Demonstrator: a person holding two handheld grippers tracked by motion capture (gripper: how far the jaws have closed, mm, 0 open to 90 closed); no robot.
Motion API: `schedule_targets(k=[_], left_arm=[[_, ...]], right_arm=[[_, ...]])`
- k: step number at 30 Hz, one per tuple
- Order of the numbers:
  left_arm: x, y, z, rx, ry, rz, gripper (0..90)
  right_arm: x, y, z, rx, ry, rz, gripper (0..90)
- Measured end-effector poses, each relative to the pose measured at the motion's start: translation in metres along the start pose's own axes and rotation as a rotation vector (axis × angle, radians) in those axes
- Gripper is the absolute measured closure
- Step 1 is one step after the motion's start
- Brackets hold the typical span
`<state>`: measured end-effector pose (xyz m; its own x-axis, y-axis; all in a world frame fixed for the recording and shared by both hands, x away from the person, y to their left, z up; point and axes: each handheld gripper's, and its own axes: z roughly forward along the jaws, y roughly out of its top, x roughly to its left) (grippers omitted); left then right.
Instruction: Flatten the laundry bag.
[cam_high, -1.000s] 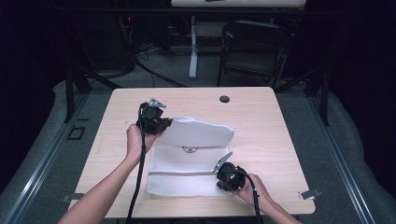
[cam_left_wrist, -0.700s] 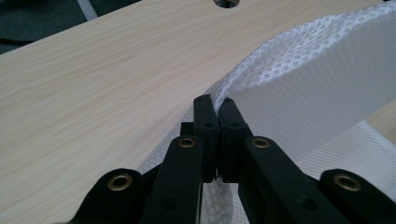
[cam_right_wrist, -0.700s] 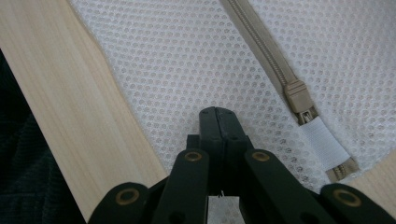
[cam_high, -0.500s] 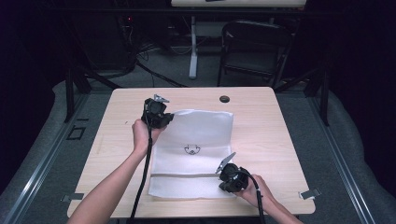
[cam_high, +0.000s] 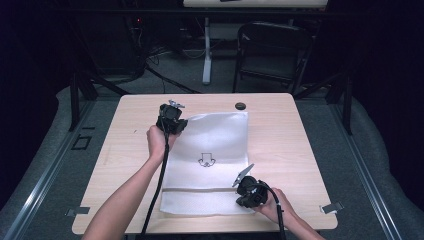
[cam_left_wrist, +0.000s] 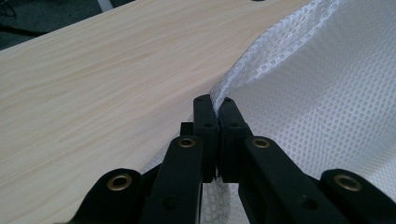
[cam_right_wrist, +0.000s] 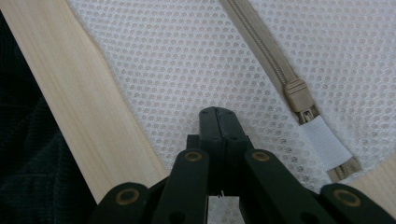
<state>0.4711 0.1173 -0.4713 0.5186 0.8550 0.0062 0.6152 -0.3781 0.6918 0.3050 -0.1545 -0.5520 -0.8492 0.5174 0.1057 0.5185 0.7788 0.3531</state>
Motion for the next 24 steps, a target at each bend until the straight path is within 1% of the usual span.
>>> schedule_targets(k=[1,2,4,5,8,9,11,12,14,16,17,19,20,21,22,23,24], left_arm=[[0.001,0.0,0.003,0.003,0.003,-0.005,88.5],[0.001,0.001,0.005,0.002,0.01,-0.006,88.5],[0.003,0.001,0.011,0.013,0.012,-0.016,88.4],[0.004,0.002,0.013,0.022,0.015,-0.009,88.4],[0.004,0.004,0.021,0.032,0.022,-0.019,88.3],[0.004,0.005,0.023,0.043,0.027,-0.016,88.3],[0.004,0.006,0.03,0.054,0.036,-0.015,88.2],[0.003,0.007,0.033,0.065,0.043,-0.009,88.1],[0.004,0.008,0.038,0.07,0.042,-0.019,87.8],[0.004,0.008,0.042,0.07,0.045,-0.018,87.0],[0.004,0.008,0.044,0.065,0.051,-0.02,84.7],[0.006,0.01,0.047,0.063,0.028,-0.025,73.2],[0.007,0.01,0.047,0.063,0.025,-0.027,66.3],[0.008,0.01,0.047,0.048,0.019,-0.026,61.3],[0.009,0.011,0.047,0.039,0.006,-0.03,58.2],[0.009,0.011,0.046,0.048,0.014,-0.023,52.3],[0.009,0.011,0.045,0.035,0.017,-0.03,46.6]], right_arm=[[0.0,0.0,0.0,-0.008,0.007,0.009,90.0],[0.0,-0.001,0.0,-0.01,0.007,0.009,90.0],[0.0,-0.001,0.001,-0.013,0.008,0.008,90.0],[0.0,-0.001,0.001,-0.013,0.009,0.008,90.0],[0.0,-0.002,0.0,-0.011,0.018,0.015,90.0],[-0.001,-0.002,0.0,-0.002,0.016,0.007,90.0],[-0.001,-0.002,0.0,0.001,0.019,0.007,90.0],[0.0,-0.003,0.0,-0.006,0.03,0.016,90.0],[0.0,-0.003,0.0,-0.008,0.033,0.018,90.0],[0.0,-0.003,0.0,-0.006,0.033,0.021,90.0],[0.0,-0.003,0.0,-0.003,0.028,0.019,90.0],[0.0,-0.003,0.0,-0.007,0.035,0.022,90.0],[0.0,-0.003,0.0,-0.005,0.03,0.019,90.0],[0.0,-0.003,0.0,-0.006,0.032,0.02,90.0],[0.0,-0.003,0.0,-0.006,0.032,0.021,90.0],[0.0,-0.004,0.0,-0.006,0.032,0.02,90.0],[-0.001,-0.004,0.0,-0.006,0.032,0.018,90.0]])
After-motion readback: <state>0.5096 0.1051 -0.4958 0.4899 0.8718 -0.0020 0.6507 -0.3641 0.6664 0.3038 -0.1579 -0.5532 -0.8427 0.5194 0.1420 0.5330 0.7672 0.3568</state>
